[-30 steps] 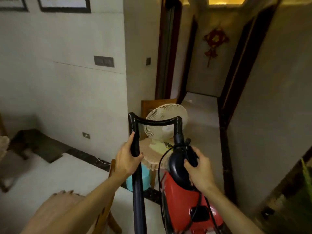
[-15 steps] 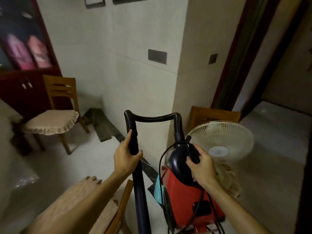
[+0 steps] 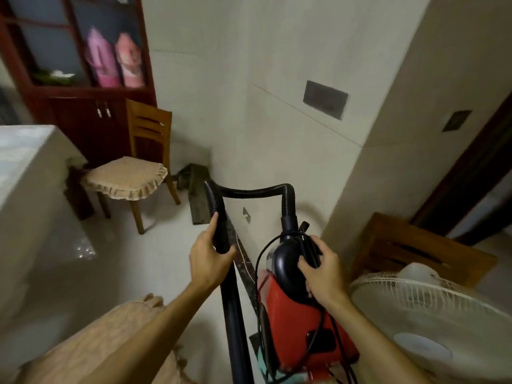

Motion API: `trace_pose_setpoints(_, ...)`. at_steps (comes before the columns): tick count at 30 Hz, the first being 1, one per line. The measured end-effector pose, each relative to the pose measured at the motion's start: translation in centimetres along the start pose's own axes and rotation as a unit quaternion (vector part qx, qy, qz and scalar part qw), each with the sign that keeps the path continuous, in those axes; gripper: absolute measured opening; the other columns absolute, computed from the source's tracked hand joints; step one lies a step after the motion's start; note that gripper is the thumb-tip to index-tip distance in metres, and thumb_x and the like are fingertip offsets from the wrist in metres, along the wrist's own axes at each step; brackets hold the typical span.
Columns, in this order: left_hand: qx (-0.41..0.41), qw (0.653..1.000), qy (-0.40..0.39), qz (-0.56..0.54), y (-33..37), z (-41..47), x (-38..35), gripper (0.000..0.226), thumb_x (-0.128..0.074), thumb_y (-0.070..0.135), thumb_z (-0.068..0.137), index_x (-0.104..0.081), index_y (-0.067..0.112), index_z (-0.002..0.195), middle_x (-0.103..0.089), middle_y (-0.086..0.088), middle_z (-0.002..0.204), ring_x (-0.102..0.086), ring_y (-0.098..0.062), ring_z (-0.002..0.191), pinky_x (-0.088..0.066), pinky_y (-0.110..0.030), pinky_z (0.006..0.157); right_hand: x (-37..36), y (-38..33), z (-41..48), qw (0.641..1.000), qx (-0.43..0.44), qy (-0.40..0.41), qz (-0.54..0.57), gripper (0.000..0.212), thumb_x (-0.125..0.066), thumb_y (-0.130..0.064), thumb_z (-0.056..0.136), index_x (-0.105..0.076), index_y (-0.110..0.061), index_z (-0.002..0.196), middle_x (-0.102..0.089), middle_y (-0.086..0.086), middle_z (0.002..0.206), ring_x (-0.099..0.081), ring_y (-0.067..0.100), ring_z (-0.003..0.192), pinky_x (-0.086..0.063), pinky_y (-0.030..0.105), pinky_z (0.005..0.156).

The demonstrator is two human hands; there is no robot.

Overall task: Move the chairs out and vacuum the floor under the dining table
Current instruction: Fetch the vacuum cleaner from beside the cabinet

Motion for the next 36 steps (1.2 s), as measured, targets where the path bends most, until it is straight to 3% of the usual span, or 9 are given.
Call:
trace_pose_setpoints(2,0.012,1.0,0.026,0.01,-1.4,2.1,0.2,0.09,-0.078,0.019,0.08,-0.028,0.028,0.154,-0.061,-0.003,0.119,-0.057,-0.013,0.098,-0.056,-0.036,0.087,-1.5,0.1,3.2,1.0,-0.001,-0.023,-0.004,0.049,-0.062,-0.004,0.092,-0.056,-0.045,0.119,-0.067,0.008,0.085,-0.055,0.014,0.043,-0.044,0.025,0.039)
trace_pose_setpoints(11,0.096,0.986,0.135,0.029,-9.6,11.2,0.9,0.091,-0.077,0.017,0.081,-0.026,0.032,0.154,-0.059,-0.006,0.126,-0.059,-0.019,0.106,-0.055,-0.041,0.093,-12.1,0.7,18.0,0.989,0.039,-0.144,-0.01,0.049,-0.063,-0.003,0.091,-0.054,-0.024,0.134,-0.064,0.001,0.106,-0.063,0.013,0.051,-0.048,0.021,0.041)
trace_pose_setpoints(14,0.129,0.974,0.185,0.036,-11.7,13.3,1.5,0.09,-0.076,0.016,0.082,-0.026,0.03,0.155,-0.058,-0.003,0.129,-0.056,-0.014,0.107,-0.052,-0.031,0.09,-17.4,1.0,22.3,0.978,0.062,-0.198,-0.001,0.051,-0.065,-0.003,0.09,-0.053,-0.028,0.134,-0.067,0.005,0.111,-0.065,0.014,0.075,-0.056,0.021,0.064)
trace_pose_setpoints(17,0.164,0.957,0.237,0.038,-14.1,14.5,2.7,0.091,-0.076,0.014,0.082,-0.024,0.031,0.155,-0.056,0.005,0.122,-0.055,-0.009,0.104,-0.049,-0.024,0.087,-22.2,0.8,25.7,0.968,0.063,-0.244,0.002,0.054,-0.066,-0.005,0.09,-0.052,-0.026,0.138,-0.068,0.004,0.114,-0.066,0.018,0.094,-0.058,0.039,0.086)
trace_pose_setpoints(20,0.195,0.938,0.286,0.031,-16.4,15.2,4.3,0.092,-0.076,0.014,0.082,-0.023,0.03,0.155,-0.054,0.01,0.107,-0.055,-0.009,0.09,-0.048,-0.018,0.079,-26.9,-0.3,28.1,0.952,0.077,-0.296,0.003,0.056,-0.066,-0.005,0.09,-0.051,-0.031,0.137,-0.07,0.0,0.097,-0.067,0.008,0.069,-0.06,0.034,0.067)
trace_pose_setpoints(23,0.216,0.919,0.327,0.04,-19.2,16.7,5.9,0.092,-0.077,0.013,0.08,-0.024,0.029,0.154,-0.054,0.01,0.103,-0.055,-0.008,0.086,-0.051,-0.024,0.078,-31.9,-1.3,31.1,0.935,0.077,-0.346,0.011,0.056,-0.064,-0.004,0.091,-0.051,-0.032,0.138,-0.07,0.01,0.079,-0.054,0.018,0.041,-0.048,0.031,0.04)
trace_pose_setpoints(29,0.251,0.895,0.366,0.052,-26.2,22.4,8.0,0.094,-0.078,0.015,0.08,-0.023,0.031,0.155,-0.054,0.011,0.105,-0.056,-0.007,0.09,-0.053,-0.03,0.083,-42.4,-3.1,36.8,0.91,0.093,-0.404,0.021,0.055,-0.063,-0.002,0.092,-0.049,-0.038,0.13,-0.065,0.004,0.061,-0.05,0.016,0.038,-0.042,0.027,0.036)
trace_pose_setpoints(33,0.271,0.88,0.385,0.062,-31.5,28.0,9.0,0.094,-0.077,0.015,0.081,-0.022,0.032,0.155,-0.055,0.009,0.106,-0.057,-0.009,0.092,-0.051,-0.027,0.084,-51.2,-3.1,41.2,0.893,0.091,-0.441,0.008,0.057,-0.064,-0.004,0.091,-0.048,-0.04,0.132,-0.067,0.001,0.075,-0.056,0.008,0.053,-0.047,0.026,0.05)
trace_pose_setpoints(36,0.308,0.862,0.397,0.064,-35.4,31.5,9.5,0.094,-0.076,0.015,0.081,-0.021,0.032,0.155,-0.054,0.009,0.106,-0.057,-0.011,0.091,-0.052,-0.028,0.083,-57.3,-2.6,44.3,0.874,0.083,-0.478,-0.011,0.058,-0.064,-0.005,0.092,-0.046,-0.046,0.13,-0.066,0.009,0.068,-0.052,0.018,0.043,-0.045,0.031,0.041)
Point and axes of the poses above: each hand's wrist, its own z-axis towards the middle knuckle, its own x-axis out of the back of the hand, y = z × x, the point moved 8 cm from there along z, towards the middle knuckle
